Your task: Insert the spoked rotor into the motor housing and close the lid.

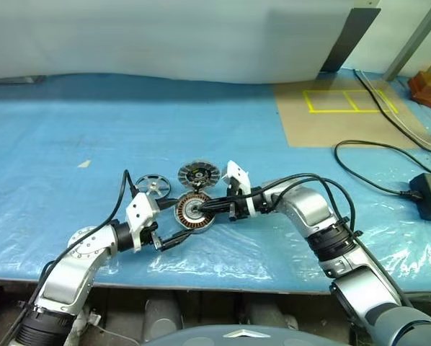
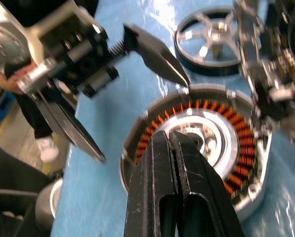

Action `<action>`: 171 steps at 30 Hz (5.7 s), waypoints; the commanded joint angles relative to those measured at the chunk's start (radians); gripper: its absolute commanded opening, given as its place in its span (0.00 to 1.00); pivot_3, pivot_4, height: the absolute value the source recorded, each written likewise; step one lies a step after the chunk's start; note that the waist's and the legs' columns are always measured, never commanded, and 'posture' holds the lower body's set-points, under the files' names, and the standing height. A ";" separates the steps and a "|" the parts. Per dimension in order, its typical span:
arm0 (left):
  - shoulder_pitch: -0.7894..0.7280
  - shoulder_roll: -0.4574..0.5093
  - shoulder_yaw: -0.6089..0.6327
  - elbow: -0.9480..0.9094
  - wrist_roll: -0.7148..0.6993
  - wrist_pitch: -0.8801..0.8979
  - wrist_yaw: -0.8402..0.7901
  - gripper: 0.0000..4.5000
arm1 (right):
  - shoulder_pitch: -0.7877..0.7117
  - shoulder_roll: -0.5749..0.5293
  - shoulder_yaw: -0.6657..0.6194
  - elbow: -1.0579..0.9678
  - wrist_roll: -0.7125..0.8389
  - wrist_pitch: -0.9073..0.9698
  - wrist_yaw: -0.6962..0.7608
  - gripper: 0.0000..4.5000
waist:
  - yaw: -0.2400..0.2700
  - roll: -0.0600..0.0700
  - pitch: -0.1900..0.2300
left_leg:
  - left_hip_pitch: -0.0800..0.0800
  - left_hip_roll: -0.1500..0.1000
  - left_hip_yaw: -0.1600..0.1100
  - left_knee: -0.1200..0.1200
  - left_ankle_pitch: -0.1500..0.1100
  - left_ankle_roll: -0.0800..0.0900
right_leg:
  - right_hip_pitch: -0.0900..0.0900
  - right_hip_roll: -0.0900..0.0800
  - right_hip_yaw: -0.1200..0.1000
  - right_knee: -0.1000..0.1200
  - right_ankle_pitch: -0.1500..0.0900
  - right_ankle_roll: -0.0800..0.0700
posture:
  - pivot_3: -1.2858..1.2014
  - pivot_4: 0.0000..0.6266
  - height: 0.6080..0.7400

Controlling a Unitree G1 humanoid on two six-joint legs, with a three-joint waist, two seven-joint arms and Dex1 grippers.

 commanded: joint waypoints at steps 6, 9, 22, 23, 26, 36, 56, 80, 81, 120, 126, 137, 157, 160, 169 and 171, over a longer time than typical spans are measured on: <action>0.015 0.006 0.006 -0.029 -0.008 -0.017 -0.007 1.00 | -0.015 0.007 0.043 -0.060 -0.021 -0.038 -0.032 0.01 | -0.009 0.000 0.000 | 0.000 0.000 0.000 0.000 0.000 0.000 | 0.001 -0.001 -0.001 -0.001 0.000 0.000 | 0.52 0.24 1.00; 0.025 0.014 0.013 -0.039 -0.014 -0.014 -0.014 1.00 | -0.024 0.002 0.072 -0.039 -0.049 -0.072 -0.026 0.01 | -0.010 0.000 0.001 | 0.001 0.000 0.000 0.001 0.000 0.000 | 0.002 -0.001 0.000 0.000 0.000 0.000 | 0.52 0.24 1.00; 0.022 0.057 0.033 -0.040 -0.048 0.021 -0.050 1.00 | -0.074 0.036 0.047 -0.014 -0.040 -0.099 -0.013 0.01 | -0.012 0.000 0.001 | 0.001 0.000 0.000 0.001 0.000 0.000 | 0.001 -0.001 0.000 0.000 0.000 0.000 | 0.52 0.24 1.00; 0.023 0.058 0.033 -0.042 -0.048 0.021 -0.050 1.00 | -0.084 0.038 0.039 -0.015 -0.031 -0.094 -0.010 0.01 | -0.012 0.000 0.001 | 0.001 -0.001 0.000 0.001 0.000 0.000 | 0.001 -0.001 0.000 0.000 0.000 0.000 | 0.52 0.24 1.00; 0.026 0.058 0.033 -0.045 -0.049 0.022 -0.046 1.00 | -0.096 0.037 0.037 -0.018 -0.021 -0.087 0.002 0.01 | -0.012 0.000 0.001 | 0.001 0.000 0.000 0.001 0.000 0.000 | 0.002 -0.001 0.000 0.001 0.000 0.000 | 0.52 0.24 1.00; 0.024 0.046 0.023 -0.050 -0.039 0.019 -0.030 1.00 | -0.009 0.000 0.224 0.209 -0.254 -0.173 -0.086 0.01 | -0.015 0.003 -0.002 | 0.009 -0.001 0.001 0.001 0.000 0.000 | 0.008 -0.002 0.000 0.001 -0.001 -0.001 | 0.52 0.24 1.00; 0.025 0.035 0.010 -0.051 -0.034 0.014 -0.019 1.00 | -0.010 -0.038 0.211 0.061 -0.174 -0.136 -0.031 0.01 | -0.012 0.002 0.000 | 0.002 -0.001 0.000 0.000 0.000 0.000 | 0.002 -0.001 -0.001 0.001 -0.002 0.000 | 0.52 0.24 1.00; 0.021 0.017 0.004 -0.040 -0.023 0.012 -0.017 1.00 | -0.019 -0.023 0.280 0.170 -0.275 -0.136 -0.135 0.01 | -0.018 0.003 0.000 | 0.002 -0.001 -0.001 0.000 0.000 0.000 | 0.003 -0.002 -0.001 0.000 -0.002 0.000 | 0.52 0.24 1.00; 0.022 0.017 0.004 -0.042 -0.023 0.013 -0.016 1.00 | -0.021 -0.019 0.287 0.201 -0.300 -0.151 -0.160 0.01 | -0.020 0.003 0.000 | 0.005 -0.001 0.000 0.000 0.000 0.000 | 0.004 -0.002 0.000 0.002 -0.002 0.000 | 0.52 0.24 1.00; 0.010 0.014 0.004 -0.031 -0.024 0.012 -0.019 1.00 | -0.020 0.110 -0.054 -0.035 0.067 -0.009 -0.109 0.01 | -0.013 0.000 0.010 | 0.003 -0.001 0.000 0.001 0.000 0.000 | 0.000 -0.001 0.000 0.002 0.002 0.000 | 0.52 0.24 1.00; 0.018 0.017 0.004 -0.034 -0.023 0.013 -0.021 1.00 | 0.027 0.037 0.111 -0.003 -0.066 -0.064 -0.098 0.01 | -0.012 0.000 0.010 | 0.002 -0.001 -0.001 0.000 0.000 0.000 | 0.001 -0.002 -0.001 0.000 0.002 0.000 | 0.52 0.24 1.00; 0.021 0.028 0.014 -0.030 -0.023 0.009 -0.028 1.00 | -0.003 0.068 -0.044 0.020 0.087 0.011 -0.072 0.01 | -0.012 0.000 0.010 | 0.006 -0.001 0.000 0.003 0.000 0.000 | 0.004 -0.003 0.000 0.001 -0.001 -0.004 | 0.52 0.24 1.00; 0.021 0.025 0.008 -0.038 -0.024 0.013 -0.022 1.00 | 0.045 0.027 0.076 0.055 -0.052 -0.071 -0.105 0.01 | -0.012 0.000 0.009 | 0.009 -0.002 0.000 0.002 0.000 0.000 | 0.007 -0.003 0.000 0.000 -0.001 -0.004 | 0.52 0.24 1.00; 0.019 0.026 0.007 -0.035 -0.024 0.013 -0.023 1.00 | 0.017 0.057 -0.007 0.058 0.011 -0.032 -0.108 0.01 | -0.012 0.000 0.009 | 0.008 -0.002 0.000 0.003 0.000 0.001 | 0.006 -0.003 0.000 0.000 -0.001 -0.004 | 0.52 0.24 1.00; 0.002 0.019 -0.001 -0.028 -0.022 0.014 -0.023 1.00 | 0.000 0.105 -0.042 0.009 0.071 0.022 -0.102 0.01 | -0.012 0.000 0.010 | 0.004 -0.001 -0.001 0.001 0.000 0.000 | 0.002 -0.002 -0.001 0.002 0.001 0.000 | 0.52 0.24 1.00; 0.006 0.019 0.001 -0.031 -0.023 0.015 -0.022 1.00 | 0.014 0.099 -0.015 0.001 0.056 0.014 -0.098 0.01 | -0.012 0.000 0.010 | 0.003 -0.001 -0.001 0.001 0.000 0.000 | 0.002 -0.002 -0.001 0.001 0.001 0.000 | 0.52 0.24 1.00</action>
